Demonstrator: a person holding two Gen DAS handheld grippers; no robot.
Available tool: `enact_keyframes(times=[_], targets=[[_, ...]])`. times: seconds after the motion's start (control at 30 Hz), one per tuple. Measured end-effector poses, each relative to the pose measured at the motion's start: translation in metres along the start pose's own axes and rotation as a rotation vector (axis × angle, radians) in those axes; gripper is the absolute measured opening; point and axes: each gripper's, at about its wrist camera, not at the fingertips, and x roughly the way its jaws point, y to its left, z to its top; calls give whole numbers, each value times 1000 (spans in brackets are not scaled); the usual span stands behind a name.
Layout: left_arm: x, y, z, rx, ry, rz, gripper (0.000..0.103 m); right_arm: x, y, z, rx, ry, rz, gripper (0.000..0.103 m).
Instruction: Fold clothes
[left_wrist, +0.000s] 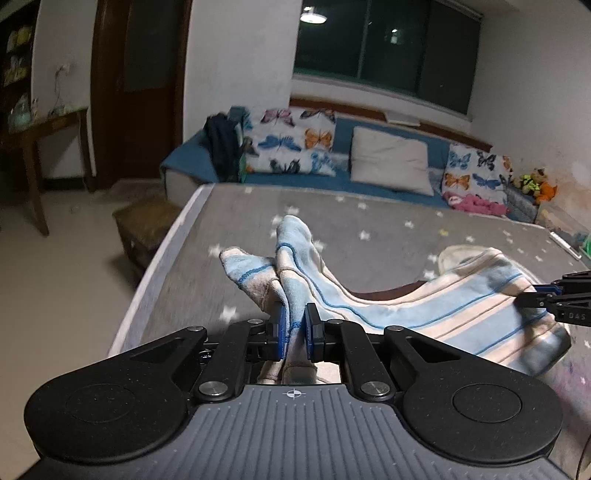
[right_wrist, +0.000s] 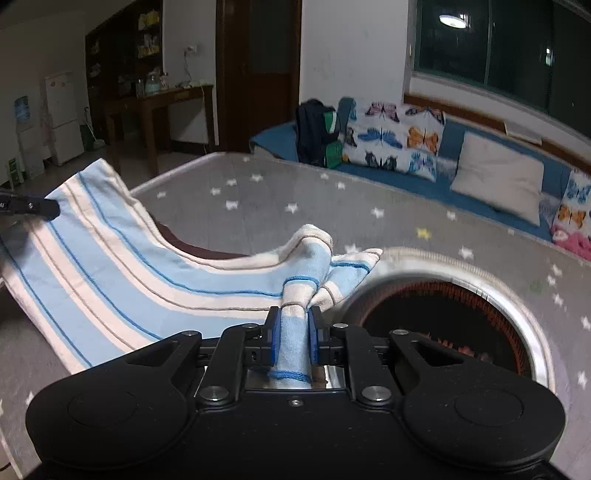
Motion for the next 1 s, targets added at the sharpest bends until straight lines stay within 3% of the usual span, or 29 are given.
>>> enact_keyframes(times=[0.43, 1.0], targets=[[24, -12, 52, 24, -84, 62, 10, 21, -3, 50, -61, -85, -69, 17], [91, 11, 28, 9, 88, 140, 12, 70, -15, 31, -48, 23, -114, 17]])
